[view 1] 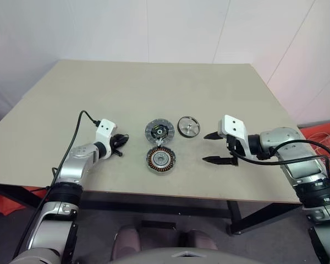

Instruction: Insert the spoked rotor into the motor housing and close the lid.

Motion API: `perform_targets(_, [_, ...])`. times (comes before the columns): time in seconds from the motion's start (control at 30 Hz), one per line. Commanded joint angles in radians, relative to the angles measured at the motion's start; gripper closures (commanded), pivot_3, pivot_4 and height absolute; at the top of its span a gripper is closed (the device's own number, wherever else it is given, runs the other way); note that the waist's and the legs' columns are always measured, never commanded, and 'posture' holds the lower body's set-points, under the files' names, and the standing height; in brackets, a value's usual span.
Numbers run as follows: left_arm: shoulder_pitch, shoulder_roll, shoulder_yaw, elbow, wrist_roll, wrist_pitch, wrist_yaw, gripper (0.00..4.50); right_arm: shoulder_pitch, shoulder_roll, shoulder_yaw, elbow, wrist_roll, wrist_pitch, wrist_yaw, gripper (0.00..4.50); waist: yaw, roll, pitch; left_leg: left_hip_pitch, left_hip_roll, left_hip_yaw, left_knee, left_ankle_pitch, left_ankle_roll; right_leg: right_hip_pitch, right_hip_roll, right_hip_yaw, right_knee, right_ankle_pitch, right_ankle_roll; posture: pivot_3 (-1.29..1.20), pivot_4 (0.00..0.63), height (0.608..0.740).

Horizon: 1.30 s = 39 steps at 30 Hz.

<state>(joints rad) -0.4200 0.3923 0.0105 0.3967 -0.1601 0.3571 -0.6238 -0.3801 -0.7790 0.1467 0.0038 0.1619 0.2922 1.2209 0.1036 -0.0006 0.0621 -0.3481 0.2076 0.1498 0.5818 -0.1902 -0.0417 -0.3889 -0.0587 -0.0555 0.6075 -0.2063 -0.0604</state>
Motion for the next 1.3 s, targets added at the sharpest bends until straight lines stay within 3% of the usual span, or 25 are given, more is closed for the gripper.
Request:
perform_targets(0.03, [0.007,0.007,-0.003,-0.021,-0.001,0.012,-0.011,3.72,0.005,-0.009,-0.05,-0.041,0.043,0.018,-0.013,0.49,0.0,0.0,0.0,0.0,0.0,0.0,0.0,0.0,0.0,0.0,0.0,0.0,0.0,0.0,0.0,0.0,0.0,0.74])
perform_targets(0.23, [0.062,0.064,0.014,-0.183,-0.045,0.103,-0.063,3.72,0.02,0.004,-0.091,-0.095,0.11,0.075,-0.043,0.49,-0.003,0.0,0.0,0.0,0.0,0.0,0.0,0.0,0.0,-0.001,0.0,0.0,0.0,0.0,0.0,0.0,0.0,0.74])
perform_targets(0.47, [0.212,0.24,0.057,-0.514,-0.191,0.289,-0.222,3.72,0.056,-0.005,-0.109,-0.103,0.141,0.092,-0.054,0.49,-0.004,0.001,0.0,-0.001,0.0,0.0,-0.001,0.0,0.0,-0.002,0.0,0.0,0.0,0.0,0.0,0.0,0.0,0.74])
perform_targets(0.53, [0.238,0.285,0.06,-0.597,-0.24,0.327,-0.269,3.72,0.056,0.003,-0.115,-0.096,0.16,0.096,-0.054,0.49,-0.003,0.001,0.0,0.0,0.0,0.0,-0.001,0.0,0.0,-0.001,0.0,0.0,0.0,-0.004,0.006,0.0,0.0,0.74])
perform_targets(0.7, [0.21,0.319,0.043,-0.708,-0.34,0.431,-0.307,3.72,0.042,0.039,-0.143,-0.087,0.226,0.133,-0.068,0.49,-0.002,0.002,0.0,0.004,0.0,0.0,-0.001,0.0,0.0,0.002,0.0,0.0,0.0,-0.004,0.007,0.0,0.0,0.74])
perform_targets(1.0, [0.005,0.199,-0.136,-0.6,-0.319,0.427,-0.32,3.72,0.062,0.044,-0.129,-0.047,0.197,0.081,-0.078,0.49,-0.003,0.002,0.0,0.004,0.0,0.0,0.0,0.0,-0.001,0.003,0.0,0.0,0.0,-0.004,0.007,0.0,0.0,0.74])
perform_targets(1.3, [-0.14,0.114,-0.302,-0.366,-0.201,0.279,-0.412,3.72,0.087,0.058,-0.122,-0.054,0.187,0.066,-0.106,0.49,-0.005,0.003,-0.001,-0.001,-0.001,0.0,-0.001,0.0,0.0,-0.001,0.001,0.0,-0.001,-0.003,0.004,0.0,0.0,0.74])
